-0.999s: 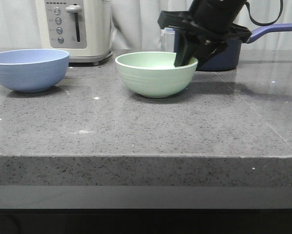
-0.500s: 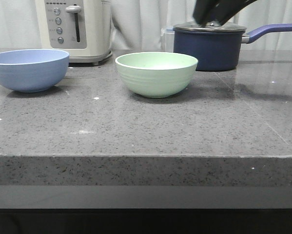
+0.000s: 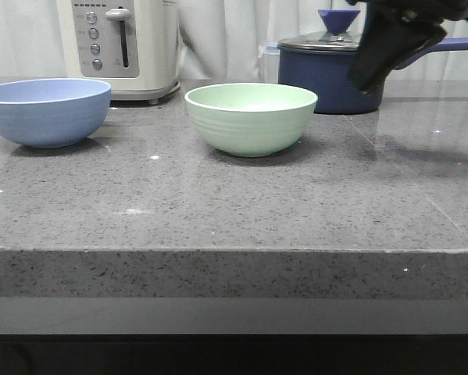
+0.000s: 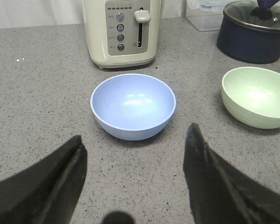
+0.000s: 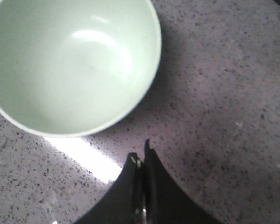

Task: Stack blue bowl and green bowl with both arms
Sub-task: 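Release the green bowl and raise the right gripper away, then reach the left gripper down and grasp the light blue bowl's rim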

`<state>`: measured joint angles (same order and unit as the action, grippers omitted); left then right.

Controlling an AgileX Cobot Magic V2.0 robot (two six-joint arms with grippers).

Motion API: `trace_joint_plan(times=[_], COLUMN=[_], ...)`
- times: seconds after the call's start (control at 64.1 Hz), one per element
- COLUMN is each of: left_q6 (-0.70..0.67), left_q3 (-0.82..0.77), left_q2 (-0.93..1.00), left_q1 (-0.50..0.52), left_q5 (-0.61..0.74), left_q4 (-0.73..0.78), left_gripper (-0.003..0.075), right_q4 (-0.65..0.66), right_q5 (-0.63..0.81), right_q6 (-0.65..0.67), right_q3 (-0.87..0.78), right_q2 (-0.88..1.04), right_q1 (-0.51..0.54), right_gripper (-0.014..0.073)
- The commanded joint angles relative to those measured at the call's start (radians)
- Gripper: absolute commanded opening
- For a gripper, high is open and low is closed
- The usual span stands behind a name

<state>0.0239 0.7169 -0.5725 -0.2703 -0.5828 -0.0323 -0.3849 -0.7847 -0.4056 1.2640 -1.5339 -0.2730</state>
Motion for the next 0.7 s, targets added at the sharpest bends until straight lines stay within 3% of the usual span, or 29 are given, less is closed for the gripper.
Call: trace_joint_plan(times=[0.0,0.687], left_q6=[-0.003,-0.003], left_q3=[0.027,0.027], left_q2=[-0.009,-0.009], left_q1=[-0.009,-0.009], left_q5=[0.085,0.085], left_q4=[-0.004,-0.004], left_gripper=[0.0439,0.0439], right_q4=[-0.083,-0.130], right_q5=[0.067,0.096], right_q6=[-0.074,-0.097], right_q3=[0.023,0.023], right_q2=[0.016,-0.078], right_q1=[0.002,0.002], right_gripper=[-0.0057,-0.0057])
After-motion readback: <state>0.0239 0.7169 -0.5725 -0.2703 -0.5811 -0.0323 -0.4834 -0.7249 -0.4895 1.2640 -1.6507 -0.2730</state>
